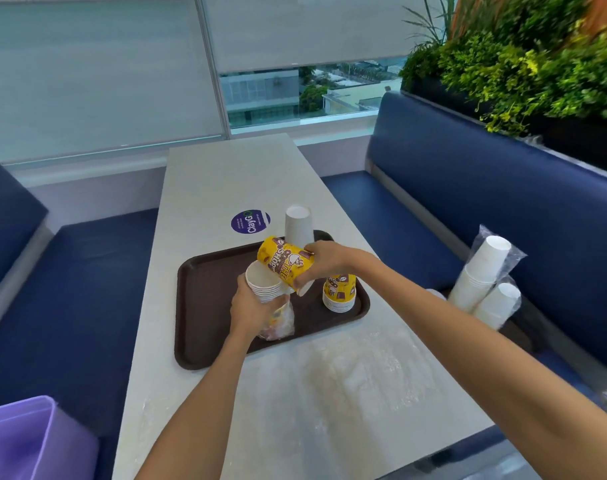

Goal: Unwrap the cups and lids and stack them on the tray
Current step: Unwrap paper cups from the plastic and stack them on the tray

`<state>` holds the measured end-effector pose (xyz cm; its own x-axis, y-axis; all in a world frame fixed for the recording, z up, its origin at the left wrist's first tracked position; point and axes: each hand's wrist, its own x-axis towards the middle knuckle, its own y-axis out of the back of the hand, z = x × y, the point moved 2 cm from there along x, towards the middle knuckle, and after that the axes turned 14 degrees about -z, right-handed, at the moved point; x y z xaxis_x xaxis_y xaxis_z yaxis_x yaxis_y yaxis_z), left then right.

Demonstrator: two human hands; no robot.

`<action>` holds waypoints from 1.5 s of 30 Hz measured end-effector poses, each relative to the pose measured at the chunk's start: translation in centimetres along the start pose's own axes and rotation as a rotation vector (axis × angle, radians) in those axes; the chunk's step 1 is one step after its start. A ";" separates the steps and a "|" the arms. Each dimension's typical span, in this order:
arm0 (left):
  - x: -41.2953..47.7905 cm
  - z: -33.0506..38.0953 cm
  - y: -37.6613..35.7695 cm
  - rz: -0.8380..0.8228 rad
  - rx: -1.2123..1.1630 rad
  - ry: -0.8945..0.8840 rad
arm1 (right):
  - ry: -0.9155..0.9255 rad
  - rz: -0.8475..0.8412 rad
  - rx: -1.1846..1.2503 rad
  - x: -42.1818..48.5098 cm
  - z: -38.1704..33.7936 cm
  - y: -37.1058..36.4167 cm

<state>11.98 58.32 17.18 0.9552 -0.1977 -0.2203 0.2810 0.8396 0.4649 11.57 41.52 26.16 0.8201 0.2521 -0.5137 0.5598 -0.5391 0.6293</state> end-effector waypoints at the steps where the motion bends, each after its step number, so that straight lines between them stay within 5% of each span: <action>1: 0.0 0.0 0.0 -0.007 -0.001 -0.001 | -0.001 0.020 0.010 -0.1 0.2 -0.4; 13: 0.1 -0.3 -0.1 -0.025 0.025 0.012 | 0.001 0.679 0.552 -1.6 7.1 -0.1; 20: 0.2 -0.2 0.0 -0.026 0.039 -0.006 | -0.020 0.663 0.606 0.3 9.2 -1.0; 26: 0.8 -0.4 0.1 -0.040 0.044 -0.013 | -0.058 0.477 0.589 2.5 10.4 -2.0; 32: 1.0 -0.9 -0.5 -0.044 -0.040 -0.057 | 0.133 0.885 0.434 1.1 6.3 0.2; 35: 1.0 -1.1 -1.0 0.005 -0.092 -0.105 | 0.323 0.728 0.227 1.1 2.3 1.1; 40: 0.6 -1.3 -2.0 0.061 -0.126 -0.147 | 0.275 0.206 -0.002 3.6 -1.0 -0.3; 45: 1.2 -2.0 -2.5 0.084 -0.091 -0.043 | 0.232 0.051 -0.225 5.2 -2.2 -1.1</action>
<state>12.26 57.00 14.05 0.9786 -0.1446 -0.1462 0.1921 0.8963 0.3997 15.53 45.20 24.11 0.8382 0.4199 -0.3480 0.5084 -0.3708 0.7772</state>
